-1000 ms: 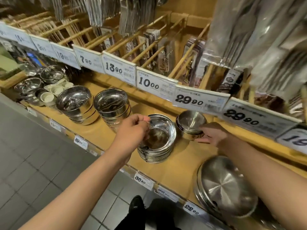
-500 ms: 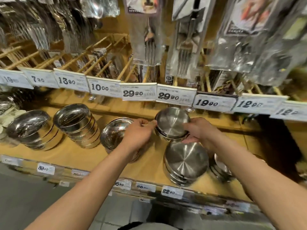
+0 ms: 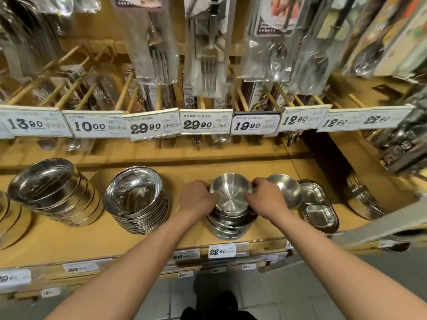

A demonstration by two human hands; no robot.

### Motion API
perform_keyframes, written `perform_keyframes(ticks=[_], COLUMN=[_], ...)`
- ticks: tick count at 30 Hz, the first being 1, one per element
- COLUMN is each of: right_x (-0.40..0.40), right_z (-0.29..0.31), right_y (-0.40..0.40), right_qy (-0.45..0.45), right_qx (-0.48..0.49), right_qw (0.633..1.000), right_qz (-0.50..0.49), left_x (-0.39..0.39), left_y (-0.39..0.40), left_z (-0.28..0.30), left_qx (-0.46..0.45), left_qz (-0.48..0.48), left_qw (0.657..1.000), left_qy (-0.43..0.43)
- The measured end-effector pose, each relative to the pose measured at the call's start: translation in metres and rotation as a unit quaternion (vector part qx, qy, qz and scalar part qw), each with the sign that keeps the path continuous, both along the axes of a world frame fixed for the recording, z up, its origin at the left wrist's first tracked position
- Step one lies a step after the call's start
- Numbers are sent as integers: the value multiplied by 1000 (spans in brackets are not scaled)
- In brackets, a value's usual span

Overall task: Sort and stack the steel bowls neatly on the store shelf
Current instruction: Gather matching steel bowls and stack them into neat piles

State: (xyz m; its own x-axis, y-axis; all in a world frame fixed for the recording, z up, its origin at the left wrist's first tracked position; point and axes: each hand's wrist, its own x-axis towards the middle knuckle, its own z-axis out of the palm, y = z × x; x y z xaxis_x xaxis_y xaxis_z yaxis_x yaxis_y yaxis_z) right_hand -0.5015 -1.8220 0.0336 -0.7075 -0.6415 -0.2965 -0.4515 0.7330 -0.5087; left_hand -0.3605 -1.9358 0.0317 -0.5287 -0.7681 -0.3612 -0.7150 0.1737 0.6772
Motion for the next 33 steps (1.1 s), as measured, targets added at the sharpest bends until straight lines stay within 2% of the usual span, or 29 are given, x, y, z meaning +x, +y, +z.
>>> perform_keyframes(ticks=[5, 9, 15, 19, 24, 28, 33], right_x=[0, 1, -20, -52, -94, -114, -126], right_z=[-7, -11, 5, 23, 26, 22, 10], right_y=[2, 5, 20, 44, 74, 93, 103], right_qy=[41, 33, -12, -66, -74, -98, -116], right_qx=[0, 5, -80, -152, -228, -251, -281], right_qw=[999, 999, 997, 986, 971, 963, 952], right_qz=[-4, -8, -3, -9, -14, 16, -39], left_x=[-3, -4, -13, -38, -81, -110, -130], left_y=[5, 8, 13, 33, 70, 95, 109], left_z=[-10, -10, 17, 37, 37, 26, 14], left_qx=[-27, -78, -129, -75, -13, 41, 39], left_qz=[-10, -7, -2, 12, 33, 67, 100], left_qw=[999, 996, 991, 996, 994, 990, 988], left_qy=[-27, -39, -36, 43, 103, 121, 108])
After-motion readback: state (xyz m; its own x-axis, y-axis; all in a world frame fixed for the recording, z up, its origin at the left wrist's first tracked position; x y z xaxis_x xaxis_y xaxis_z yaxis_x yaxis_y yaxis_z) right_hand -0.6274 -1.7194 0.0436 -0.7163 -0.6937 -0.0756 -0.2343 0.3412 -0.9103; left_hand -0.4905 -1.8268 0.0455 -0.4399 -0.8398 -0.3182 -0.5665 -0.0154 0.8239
